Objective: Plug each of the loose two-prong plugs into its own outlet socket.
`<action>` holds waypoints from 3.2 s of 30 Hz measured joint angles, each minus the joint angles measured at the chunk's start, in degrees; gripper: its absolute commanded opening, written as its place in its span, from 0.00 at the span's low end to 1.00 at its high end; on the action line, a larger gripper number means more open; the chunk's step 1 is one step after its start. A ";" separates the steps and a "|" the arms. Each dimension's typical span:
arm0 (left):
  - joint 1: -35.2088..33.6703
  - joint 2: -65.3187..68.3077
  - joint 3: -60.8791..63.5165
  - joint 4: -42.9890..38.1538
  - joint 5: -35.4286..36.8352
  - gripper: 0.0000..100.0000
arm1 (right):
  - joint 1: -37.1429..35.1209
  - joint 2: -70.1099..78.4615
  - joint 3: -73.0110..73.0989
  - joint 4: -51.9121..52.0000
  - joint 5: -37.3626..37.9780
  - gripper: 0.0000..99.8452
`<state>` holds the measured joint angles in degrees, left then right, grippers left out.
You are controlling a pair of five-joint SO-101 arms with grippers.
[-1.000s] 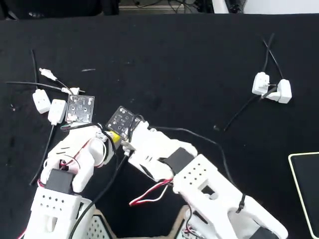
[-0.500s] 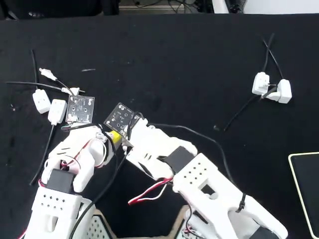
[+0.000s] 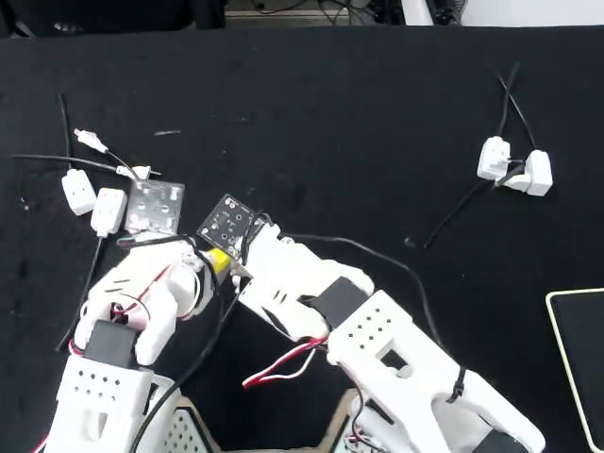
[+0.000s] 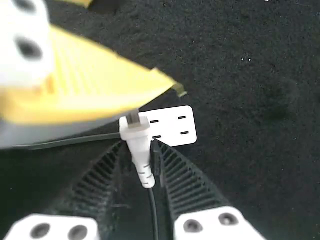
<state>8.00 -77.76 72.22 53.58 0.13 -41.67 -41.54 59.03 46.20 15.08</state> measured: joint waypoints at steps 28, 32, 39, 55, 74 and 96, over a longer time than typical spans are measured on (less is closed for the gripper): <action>-2.90 -0.18 4.66 -5.98 -5.36 0.25 | -0.09 0.09 -8.44 9.14 -3.08 0.01; -2.90 -0.18 4.66 -5.98 -5.19 0.25 | -0.09 0.09 -9.14 9.14 -3.08 0.01; -2.99 -0.26 4.92 -5.98 -5.19 0.25 | 0.09 0.09 -11.34 9.14 -3.08 0.01; -2.99 -0.18 5.80 -5.98 -5.19 0.25 | 0.09 0.09 -12.84 10.64 -3.08 0.01; -2.90 -0.18 5.89 -6.24 -1.93 0.25 | 0.09 6.77 -13.27 12.40 -3.08 0.01; -2.90 -0.18 5.89 -7.74 -1.58 0.25 | -0.09 5.80 -15.56 11.78 -4.66 0.01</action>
<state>5.10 -77.93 78.11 45.85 -1.45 -41.76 -35.74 43.47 57.98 10.42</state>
